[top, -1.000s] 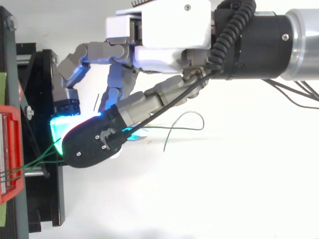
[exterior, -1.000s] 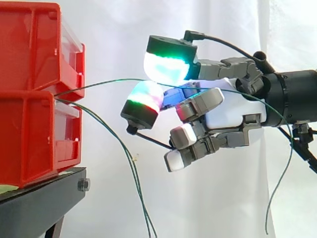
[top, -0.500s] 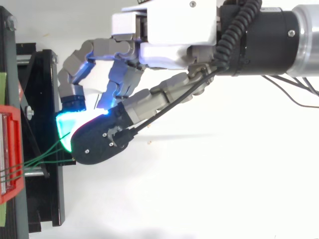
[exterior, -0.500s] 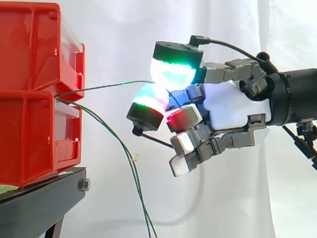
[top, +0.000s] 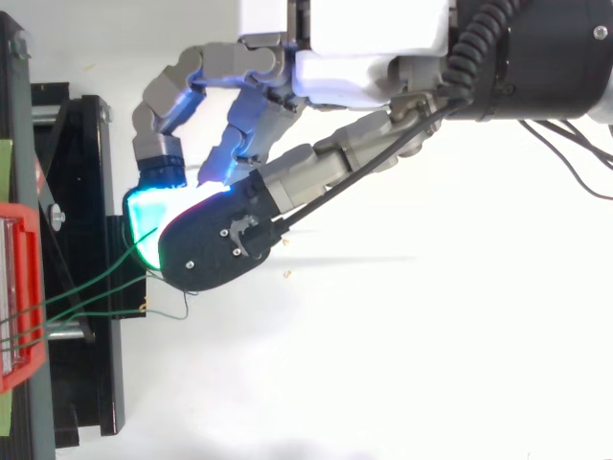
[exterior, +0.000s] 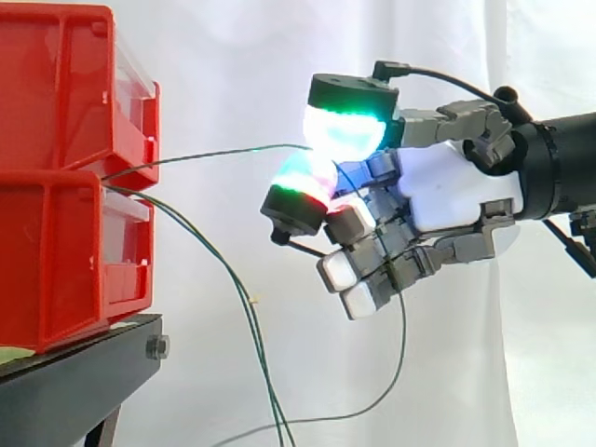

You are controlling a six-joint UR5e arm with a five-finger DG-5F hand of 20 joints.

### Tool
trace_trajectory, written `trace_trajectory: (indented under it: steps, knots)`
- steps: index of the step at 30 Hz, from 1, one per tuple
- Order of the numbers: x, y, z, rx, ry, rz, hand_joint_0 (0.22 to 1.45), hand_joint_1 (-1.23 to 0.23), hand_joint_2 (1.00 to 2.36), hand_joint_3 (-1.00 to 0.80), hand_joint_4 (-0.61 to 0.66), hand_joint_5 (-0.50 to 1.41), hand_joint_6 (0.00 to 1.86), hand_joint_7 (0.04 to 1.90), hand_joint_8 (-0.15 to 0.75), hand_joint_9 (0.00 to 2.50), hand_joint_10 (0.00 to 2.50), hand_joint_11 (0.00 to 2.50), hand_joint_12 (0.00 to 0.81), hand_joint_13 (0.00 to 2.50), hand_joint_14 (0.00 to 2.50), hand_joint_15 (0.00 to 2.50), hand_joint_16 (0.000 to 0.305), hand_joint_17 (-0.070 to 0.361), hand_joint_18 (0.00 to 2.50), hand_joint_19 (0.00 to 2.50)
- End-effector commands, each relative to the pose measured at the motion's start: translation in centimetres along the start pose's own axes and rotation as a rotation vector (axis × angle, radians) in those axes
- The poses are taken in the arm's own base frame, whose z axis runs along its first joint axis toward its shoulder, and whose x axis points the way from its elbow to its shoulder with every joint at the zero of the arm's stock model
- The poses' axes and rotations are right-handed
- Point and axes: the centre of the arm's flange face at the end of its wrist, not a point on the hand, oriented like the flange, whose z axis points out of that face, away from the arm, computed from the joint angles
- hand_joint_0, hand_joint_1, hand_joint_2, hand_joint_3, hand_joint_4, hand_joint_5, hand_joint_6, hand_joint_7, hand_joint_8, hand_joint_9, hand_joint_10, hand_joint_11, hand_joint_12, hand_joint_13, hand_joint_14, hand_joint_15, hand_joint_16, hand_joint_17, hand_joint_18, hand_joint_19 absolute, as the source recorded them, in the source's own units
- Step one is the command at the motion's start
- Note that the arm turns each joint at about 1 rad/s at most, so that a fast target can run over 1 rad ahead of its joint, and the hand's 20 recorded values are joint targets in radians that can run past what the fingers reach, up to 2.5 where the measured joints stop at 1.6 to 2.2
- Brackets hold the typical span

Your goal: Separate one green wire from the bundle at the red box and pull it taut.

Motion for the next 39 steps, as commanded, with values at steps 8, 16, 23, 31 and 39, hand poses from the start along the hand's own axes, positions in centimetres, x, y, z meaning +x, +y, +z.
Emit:
trace_trajectory:
  steps: [8, 16, 23, 31, 39]
  knots:
    - [-0.04, -0.32, -0.07, 0.008, -0.003, -0.006, 0.56, -0.65, 1.00, -0.47, 0.17, -0.17, 0.83, 1.01, 0.324, 0.96, 0.02, 0.82, 0.347, 0.79, 0.01, 0.37, 0.047, 0.106, 0.79, 0.36]
    - [-0.17, -0.33, -0.09, 0.009, -0.006, -0.006, 0.58, -0.65, 1.01, -0.35, 0.16, -0.17, 0.84, 1.12, 0.327, 0.97, 0.02, 0.83, 0.346, 0.80, 0.01, 0.37, 0.047, 0.105, 0.79, 0.36]
    - [-0.07, -0.32, -0.07, 0.009, -0.006, -0.006, 0.58, -0.70, 1.02, -0.15, 0.12, -0.18, 0.91, 1.09, 0.342, 0.97, 0.02, 0.84, 0.358, 0.81, 0.01, 0.37, 0.050, 0.111, 0.81, 0.34]
    - [-0.19, -0.40, -0.10, 0.010, -0.007, -0.006, 0.55, -0.63, 1.01, -0.40, 0.18, -0.18, 0.90, 1.00, 0.329, 0.96, 0.02, 0.84, 0.351, 0.79, 0.01, 0.37, 0.049, 0.109, 0.80, 0.37]
    - [-0.07, -0.39, -0.08, 0.010, -0.006, -0.006, 0.58, -0.46, 1.01, -0.35, 0.17, -0.18, 0.88, 1.06, 0.328, 0.98, 0.02, 0.83, 0.345, 0.79, 0.01, 0.38, 0.048, 0.108, 0.78, 0.39]
